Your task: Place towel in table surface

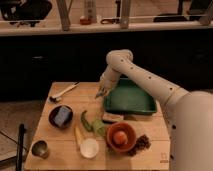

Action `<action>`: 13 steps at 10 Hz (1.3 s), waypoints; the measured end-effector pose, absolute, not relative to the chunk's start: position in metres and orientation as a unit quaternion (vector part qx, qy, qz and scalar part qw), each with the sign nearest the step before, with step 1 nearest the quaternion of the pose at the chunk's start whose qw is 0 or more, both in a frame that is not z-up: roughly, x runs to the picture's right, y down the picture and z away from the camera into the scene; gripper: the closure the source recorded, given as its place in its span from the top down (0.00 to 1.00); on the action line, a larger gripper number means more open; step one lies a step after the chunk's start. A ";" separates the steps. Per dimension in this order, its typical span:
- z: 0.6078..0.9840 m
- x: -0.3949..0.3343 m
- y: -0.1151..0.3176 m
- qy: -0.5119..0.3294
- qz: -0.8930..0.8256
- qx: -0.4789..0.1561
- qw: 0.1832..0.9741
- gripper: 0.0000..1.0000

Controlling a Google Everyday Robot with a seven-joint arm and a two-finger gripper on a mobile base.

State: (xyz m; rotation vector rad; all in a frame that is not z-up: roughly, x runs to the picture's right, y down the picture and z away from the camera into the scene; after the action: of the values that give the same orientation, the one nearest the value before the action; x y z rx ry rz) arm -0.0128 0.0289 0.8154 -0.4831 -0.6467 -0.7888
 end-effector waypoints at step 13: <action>0.841 -0.085 0.009 -0.325 -0.451 -0.235 0.798 0.00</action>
State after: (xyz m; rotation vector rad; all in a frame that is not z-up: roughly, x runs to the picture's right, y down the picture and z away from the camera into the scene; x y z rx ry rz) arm -0.0852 0.0087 0.8411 -0.5038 -0.6971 -0.9673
